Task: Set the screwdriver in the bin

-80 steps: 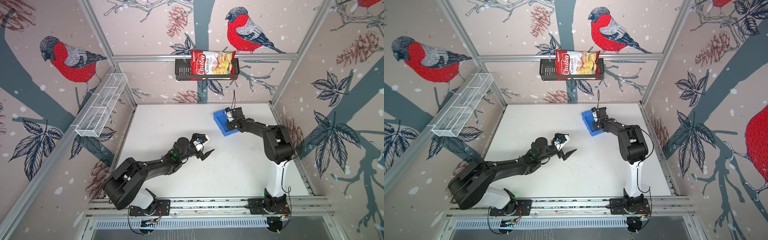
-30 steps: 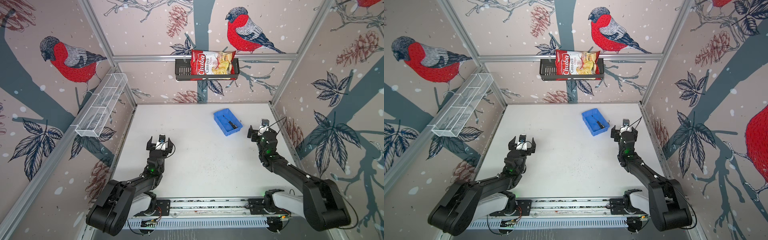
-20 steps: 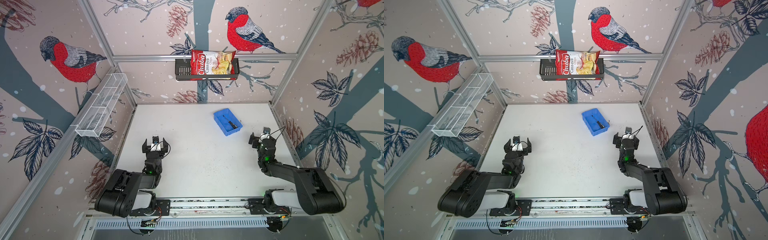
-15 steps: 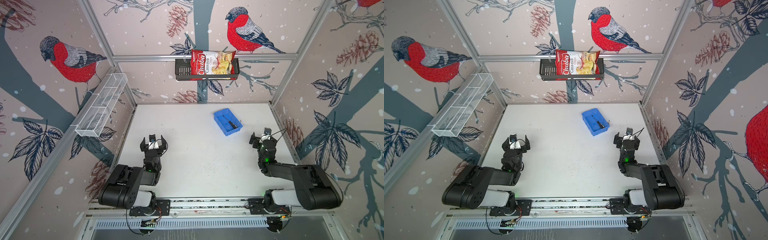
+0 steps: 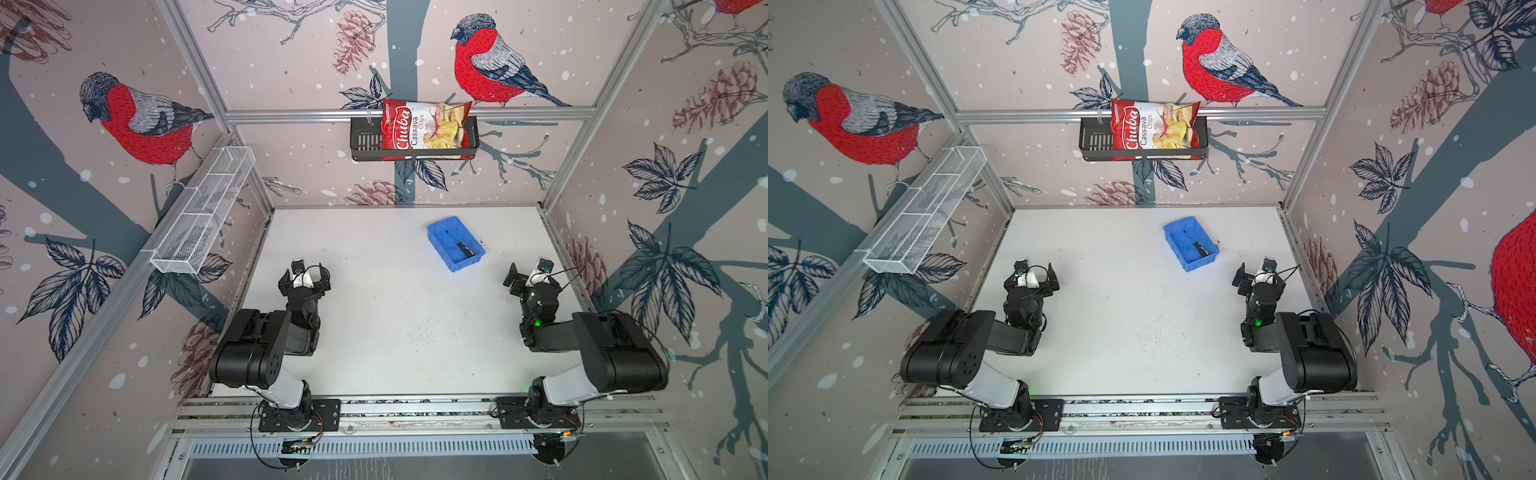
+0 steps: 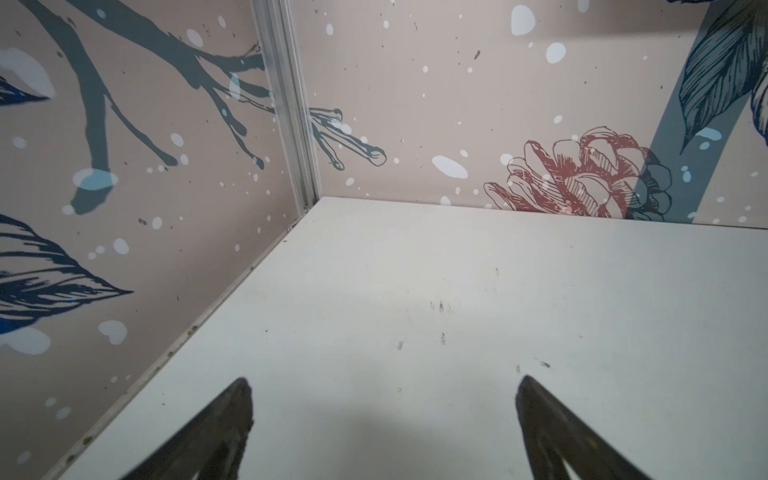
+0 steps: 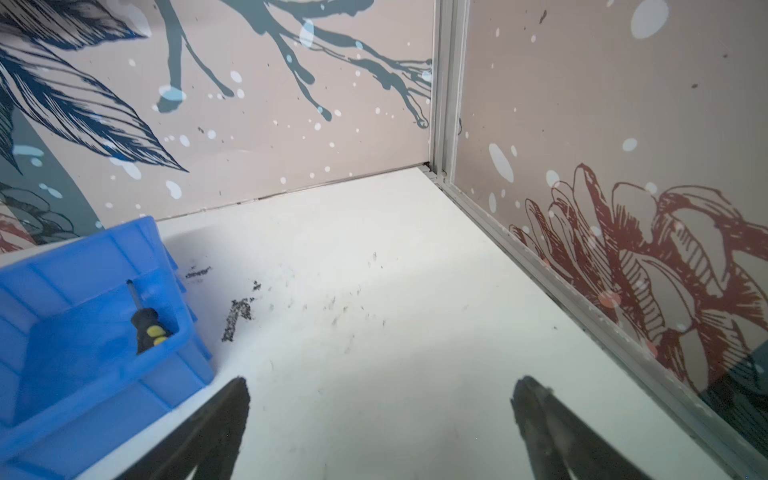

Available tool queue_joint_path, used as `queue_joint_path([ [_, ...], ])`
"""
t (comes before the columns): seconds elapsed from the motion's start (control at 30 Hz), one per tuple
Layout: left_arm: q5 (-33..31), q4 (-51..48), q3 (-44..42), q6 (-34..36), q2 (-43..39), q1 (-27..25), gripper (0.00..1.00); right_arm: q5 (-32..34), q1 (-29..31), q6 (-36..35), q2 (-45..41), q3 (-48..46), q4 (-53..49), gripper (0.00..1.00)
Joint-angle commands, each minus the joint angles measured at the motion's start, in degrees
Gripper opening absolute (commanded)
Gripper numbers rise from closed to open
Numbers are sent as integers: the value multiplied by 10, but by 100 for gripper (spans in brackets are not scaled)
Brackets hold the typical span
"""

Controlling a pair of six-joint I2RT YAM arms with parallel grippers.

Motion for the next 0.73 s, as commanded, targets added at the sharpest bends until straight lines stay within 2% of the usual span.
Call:
queue_joint_path([
  [0.0, 14, 1, 2, -8, -2, 3, 98, -9, -1, 7, -1, 3, 13, 100],
  [0.7, 16, 2, 3, -4, -2, 2, 98, -9, -1, 7, -3, 5, 6, 100],
])
